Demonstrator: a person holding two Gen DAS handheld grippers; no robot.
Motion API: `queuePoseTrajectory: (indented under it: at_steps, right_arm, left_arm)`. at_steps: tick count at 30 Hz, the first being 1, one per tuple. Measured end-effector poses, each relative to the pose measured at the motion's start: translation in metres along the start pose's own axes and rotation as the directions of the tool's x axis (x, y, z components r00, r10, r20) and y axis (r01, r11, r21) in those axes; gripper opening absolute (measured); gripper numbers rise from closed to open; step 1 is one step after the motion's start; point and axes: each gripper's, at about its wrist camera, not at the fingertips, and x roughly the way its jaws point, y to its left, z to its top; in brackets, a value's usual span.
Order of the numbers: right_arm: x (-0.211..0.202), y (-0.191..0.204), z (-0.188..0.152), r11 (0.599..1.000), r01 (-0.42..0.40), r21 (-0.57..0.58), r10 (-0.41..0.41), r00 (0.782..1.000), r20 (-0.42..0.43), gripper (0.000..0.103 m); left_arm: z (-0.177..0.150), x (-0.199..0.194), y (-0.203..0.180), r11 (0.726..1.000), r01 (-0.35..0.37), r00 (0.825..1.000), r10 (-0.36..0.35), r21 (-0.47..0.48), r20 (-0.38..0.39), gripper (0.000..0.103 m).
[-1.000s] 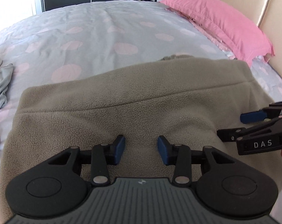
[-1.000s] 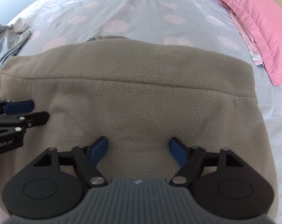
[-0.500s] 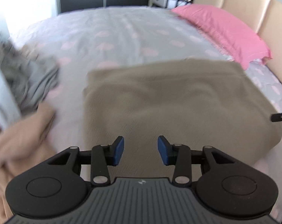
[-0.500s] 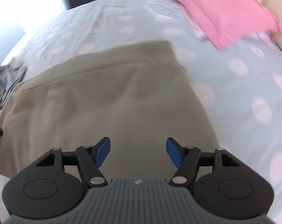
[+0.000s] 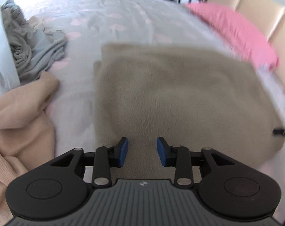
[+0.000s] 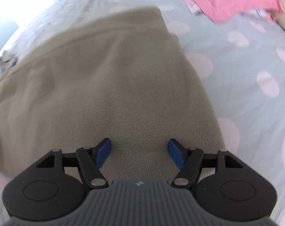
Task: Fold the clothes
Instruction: 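Smooth the folded hoodie flat with both grippers open, then grasp the folded hoodie edge with the left gripper while the right gripper grasps beside it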
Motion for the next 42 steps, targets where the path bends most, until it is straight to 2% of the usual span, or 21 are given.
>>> queuePoseTrajectory:
  at_steps: [2,4,8,11,17,20,23,27,32,35,37,39,40,42]
  right_arm:
    - [-0.015,-0.007,0.012,0.999,-0.03,-0.035,0.032,0.998,0.057,0.076]
    - [-0.019,-0.019,0.026,0.996,-0.069,-0.052,0.073,0.994,0.077,0.083]
    - [0.003,-0.046,0.057,0.993,-0.116,-0.022,0.116,0.993,0.016,0.084]
    - [0.022,-0.063,0.075,0.987,-0.158,0.036,0.158,0.987,0.003,0.084]
    - [0.061,-0.076,0.094,0.975,-0.221,0.011,0.221,0.974,-0.039,0.087]
    - [0.084,-0.084,0.099,0.958,-0.284,0.045,0.287,0.955,-0.08,0.088]
    - [0.1,-0.091,0.1,0.934,-0.349,0.075,0.355,0.931,-0.087,0.092]
    - [0.119,-0.099,0.101,0.912,-0.394,0.118,0.406,0.907,-0.111,0.098]
    - [0.129,-0.103,0.104,0.893,-0.432,0.125,0.446,0.886,-0.127,0.098]
    - [0.131,-0.098,0.105,0.887,-0.447,0.117,0.459,0.882,-0.11,0.093]
    - [0.13,-0.095,0.103,0.881,-0.458,0.117,0.468,0.879,-0.088,0.075]
    - [0.128,-0.092,0.101,0.876,-0.468,0.119,0.477,0.876,-0.064,0.069]
    - [0.125,-0.091,0.099,0.875,-0.471,0.115,0.479,0.876,-0.052,0.062]
    - [0.116,-0.087,0.095,0.883,-0.458,0.101,0.463,0.886,-0.032,0.054]
  left_arm:
    - [0.018,-0.012,0.017,0.999,0.006,0.999,-0.004,-0.044,0.052,0.065]
    - [0.033,-0.003,0.036,0.997,0.025,1.0,-0.024,-0.078,0.02,0.065]
    - [0.045,0.023,0.056,0.991,0.068,0.997,-0.07,-0.113,-0.011,0.065]
    - [0.05,0.045,0.068,0.986,0.101,0.994,-0.105,-0.13,-0.021,0.065]
    - [0.056,0.084,0.087,0.972,0.165,0.985,-0.172,-0.168,-0.031,0.067]
    - [0.054,0.099,0.094,0.961,0.196,0.977,-0.207,-0.196,-0.039,0.073]
    - [0.049,0.109,0.1,0.945,0.236,0.968,-0.249,-0.228,-0.029,0.073]
    - [0.046,0.121,0.103,0.931,0.274,0.958,-0.286,-0.24,-0.017,0.069]
    - [0.048,0.128,0.103,0.925,0.291,0.952,-0.305,-0.243,-0.021,0.064]
    - [0.046,0.13,0.101,0.919,0.304,0.948,-0.318,-0.252,-0.016,0.054]
    - [0.045,0.13,0.097,0.917,0.302,0.949,-0.314,-0.26,-0.006,0.049]
    - [0.043,0.128,0.093,0.922,0.297,0.953,-0.304,-0.249,0.007,0.043]
    - [0.043,0.127,0.091,0.924,0.294,0.954,-0.3,-0.244,0.013,0.042]
    - [0.044,0.121,0.085,0.933,0.28,0.959,-0.283,-0.228,0.021,0.034]
